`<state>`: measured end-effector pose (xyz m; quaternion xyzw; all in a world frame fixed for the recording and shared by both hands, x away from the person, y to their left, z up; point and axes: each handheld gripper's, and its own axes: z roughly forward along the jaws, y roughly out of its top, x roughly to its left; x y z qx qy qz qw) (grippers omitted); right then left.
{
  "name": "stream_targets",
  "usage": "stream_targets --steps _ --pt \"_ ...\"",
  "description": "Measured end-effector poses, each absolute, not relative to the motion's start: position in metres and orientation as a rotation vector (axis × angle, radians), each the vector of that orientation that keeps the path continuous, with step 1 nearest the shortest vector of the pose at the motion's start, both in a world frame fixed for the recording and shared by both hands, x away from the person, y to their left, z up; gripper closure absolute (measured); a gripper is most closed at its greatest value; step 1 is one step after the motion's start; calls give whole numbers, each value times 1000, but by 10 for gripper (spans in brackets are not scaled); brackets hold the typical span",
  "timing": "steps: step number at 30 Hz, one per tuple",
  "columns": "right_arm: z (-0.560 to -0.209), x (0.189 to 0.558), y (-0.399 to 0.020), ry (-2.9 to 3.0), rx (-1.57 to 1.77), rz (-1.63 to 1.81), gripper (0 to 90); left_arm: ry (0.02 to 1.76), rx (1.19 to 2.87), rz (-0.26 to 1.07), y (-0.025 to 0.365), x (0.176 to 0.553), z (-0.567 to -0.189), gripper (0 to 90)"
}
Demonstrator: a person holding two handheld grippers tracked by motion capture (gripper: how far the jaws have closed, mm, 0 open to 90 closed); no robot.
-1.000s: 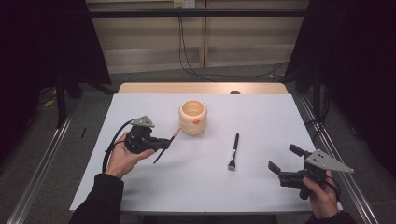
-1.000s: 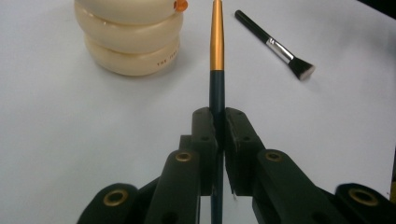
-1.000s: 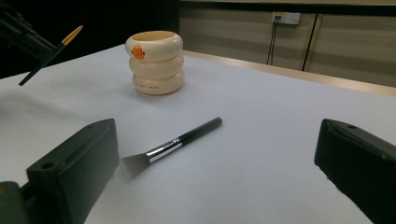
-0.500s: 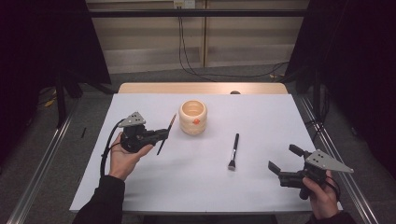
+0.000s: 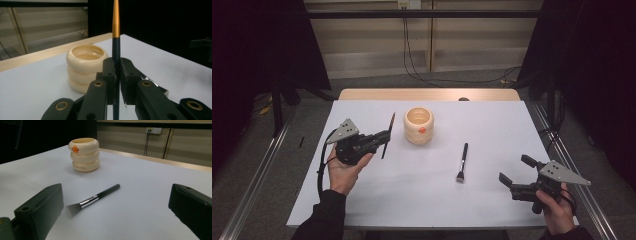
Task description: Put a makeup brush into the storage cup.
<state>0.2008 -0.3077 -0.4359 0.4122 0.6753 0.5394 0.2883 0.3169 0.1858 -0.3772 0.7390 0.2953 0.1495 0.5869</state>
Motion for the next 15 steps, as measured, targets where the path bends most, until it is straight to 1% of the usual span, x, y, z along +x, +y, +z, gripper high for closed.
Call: stream_targets --steps 2,4,8,10,11,13,15 --pt "-436 201 -308 1802 1099 1440 0 678 1695 334 187 315 -375 835" --pt "-436 200 -308 1801 1097 1437 0 691 1673 347 190 314 -373 835" --pt "-436 200 -308 1800 1098 1436 0 682 1669 351 190 312 -372 835" --pt "-436 201 -308 1799 1099 1437 0 662 1670 328 190 313 -371 835" --pt "-436 200 -308 1798 1101 1437 0 674 1680 357 190 312 -369 835" --pt "-436 200 -307 1797 1101 1439 0 676 1663 330 189 313 -370 835" --pt "-436 200 -307 1797 1102 1438 0 678 1665 341 188 313 -369 835"
